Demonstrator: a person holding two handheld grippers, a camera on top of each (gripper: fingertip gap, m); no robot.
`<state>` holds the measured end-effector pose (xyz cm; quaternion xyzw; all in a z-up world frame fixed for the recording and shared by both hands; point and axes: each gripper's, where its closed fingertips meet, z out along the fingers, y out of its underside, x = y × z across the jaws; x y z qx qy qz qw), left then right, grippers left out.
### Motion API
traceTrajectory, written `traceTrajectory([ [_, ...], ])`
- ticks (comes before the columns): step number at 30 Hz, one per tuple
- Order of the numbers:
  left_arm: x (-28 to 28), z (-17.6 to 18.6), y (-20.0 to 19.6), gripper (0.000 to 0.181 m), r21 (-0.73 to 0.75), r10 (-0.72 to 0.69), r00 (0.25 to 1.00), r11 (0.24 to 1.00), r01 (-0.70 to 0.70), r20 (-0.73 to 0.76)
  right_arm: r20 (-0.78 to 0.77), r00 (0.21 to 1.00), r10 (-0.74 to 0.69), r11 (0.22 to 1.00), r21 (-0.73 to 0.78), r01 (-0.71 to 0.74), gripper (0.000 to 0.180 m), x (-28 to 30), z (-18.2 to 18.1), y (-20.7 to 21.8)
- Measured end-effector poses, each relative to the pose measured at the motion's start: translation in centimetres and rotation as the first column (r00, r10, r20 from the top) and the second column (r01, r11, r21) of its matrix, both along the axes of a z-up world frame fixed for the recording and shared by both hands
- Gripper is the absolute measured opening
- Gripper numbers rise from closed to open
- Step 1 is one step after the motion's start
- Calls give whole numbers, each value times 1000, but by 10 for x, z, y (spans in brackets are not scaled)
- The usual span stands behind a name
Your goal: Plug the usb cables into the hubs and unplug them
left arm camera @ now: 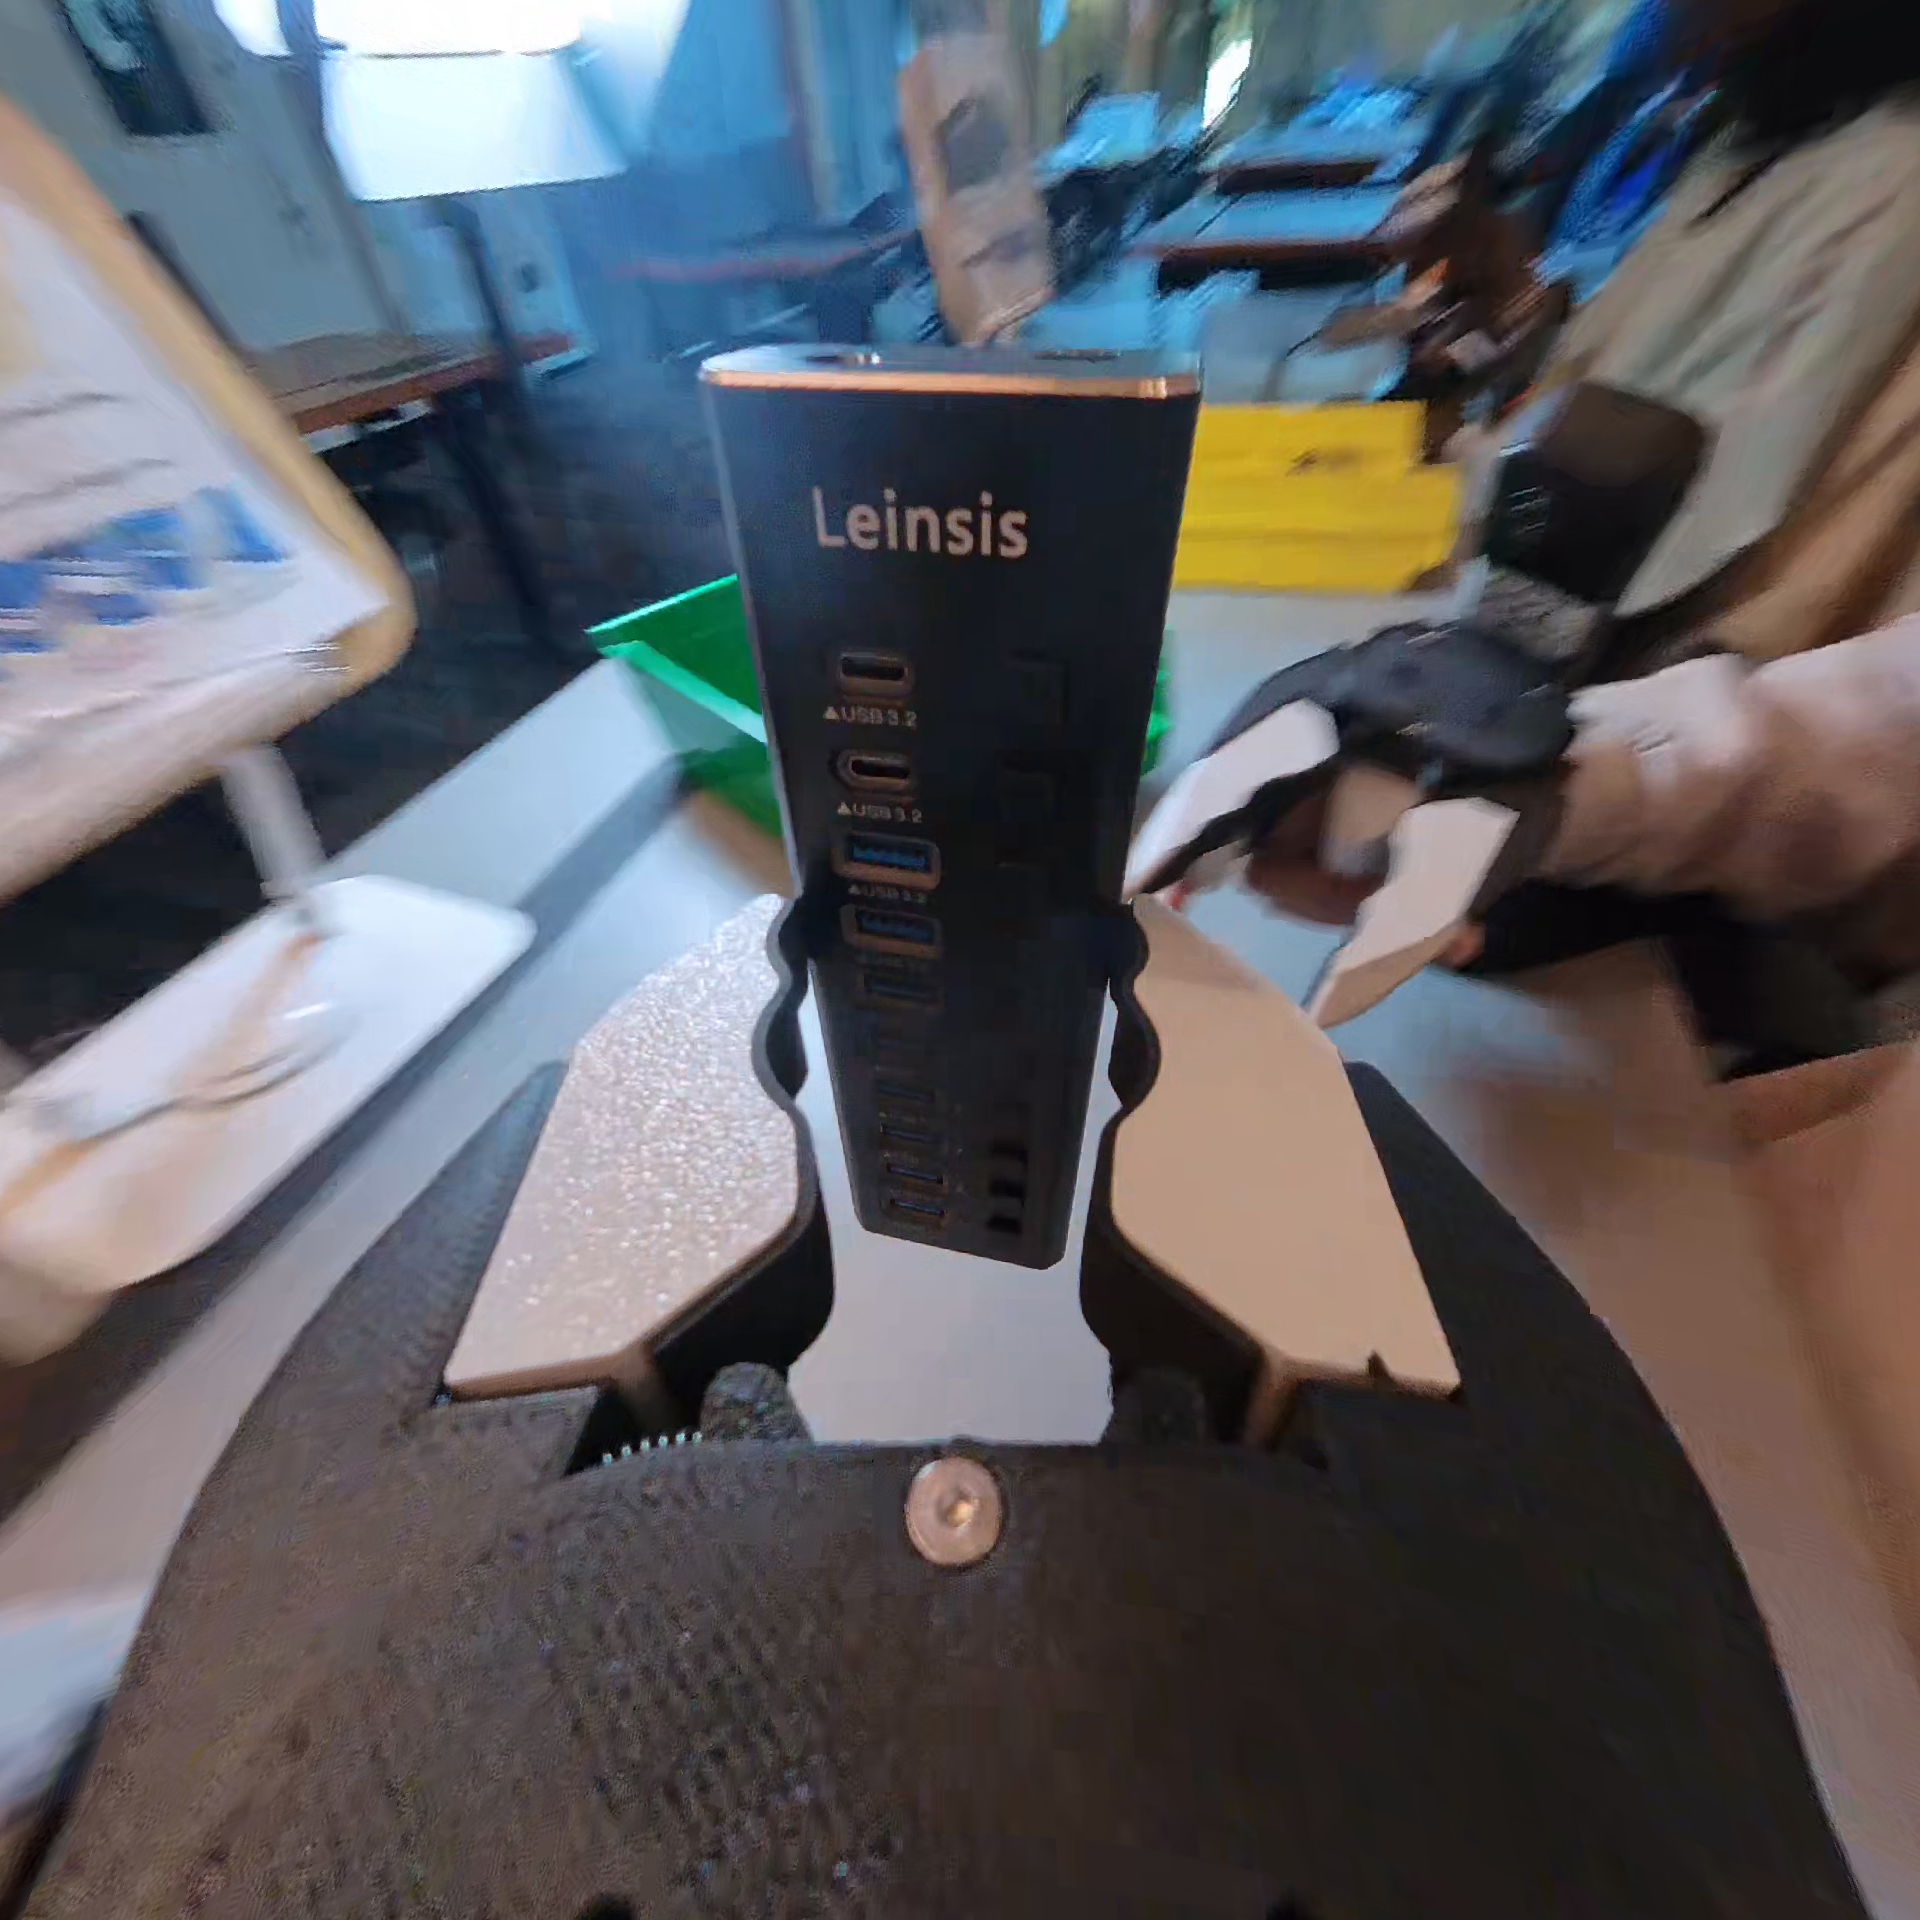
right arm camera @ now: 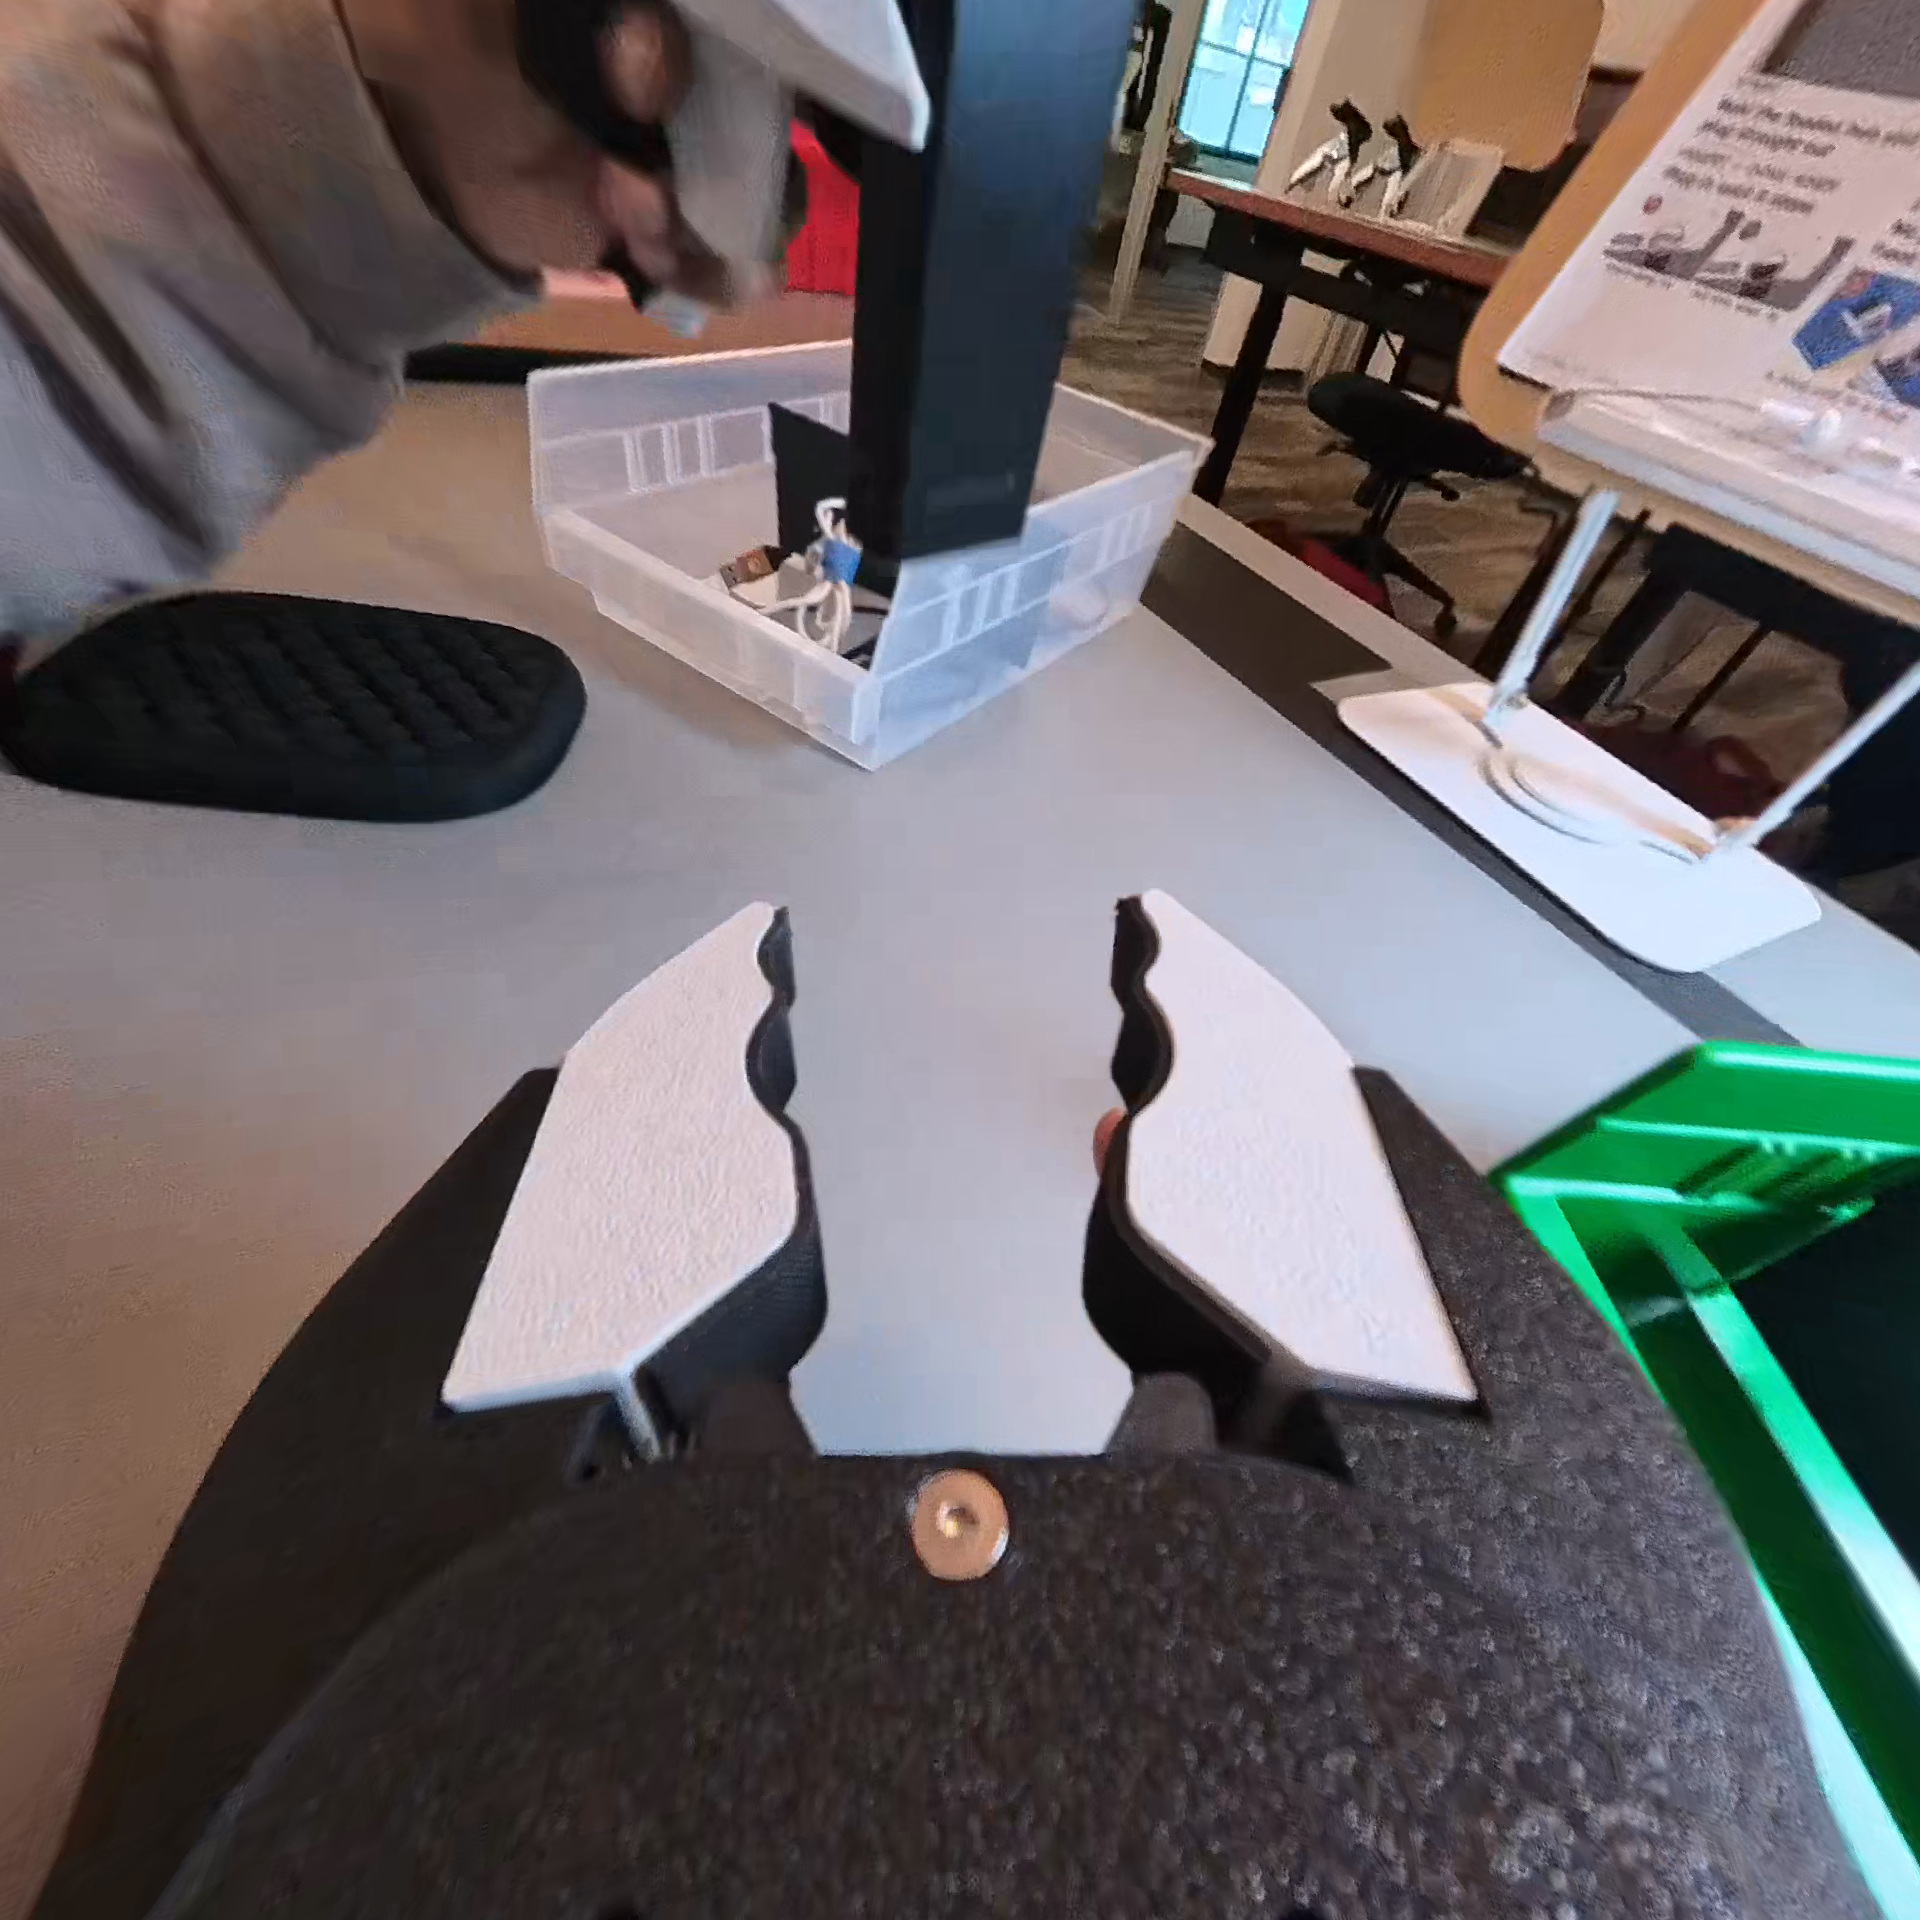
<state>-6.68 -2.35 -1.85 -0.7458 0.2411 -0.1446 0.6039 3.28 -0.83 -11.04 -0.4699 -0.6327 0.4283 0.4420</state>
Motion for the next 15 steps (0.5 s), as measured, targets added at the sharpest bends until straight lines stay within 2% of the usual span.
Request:
traceTrajectory([
  [2,48,-14,-3,57,11,-104,987,995,103,119,-20,999,40,999,-7,-40,66,-8,6,-15],
  [5,93,-29,-4,57,28,-205,940,978,205,272,6,993,119,987,-107,-117,76,-20,0,-32],
  [6,101,-33,-2,57,21,-212,924,976,217,317,18,990,139,983,-128,-136,75,-23,-5,-36],
  [7,105,-38,1,57,12,-204,915,977,213,347,23,989,148,981,-133,-144,66,-25,-10,-39],
  [11,103,-47,1,56,-1,-206,877,973,229,434,40,973,228,945,-251,-211,64,-20,-19,-42],
  [13,100,-43,-8,59,37,-268,822,957,289,502,12,945,328,886,-352,-303,64,-11,-12,-51],
  [15,99,-38,-15,73,76,-314,789,943,324,529,-51,894,445,769,-489,-411,64,-1,-1,-65],
])
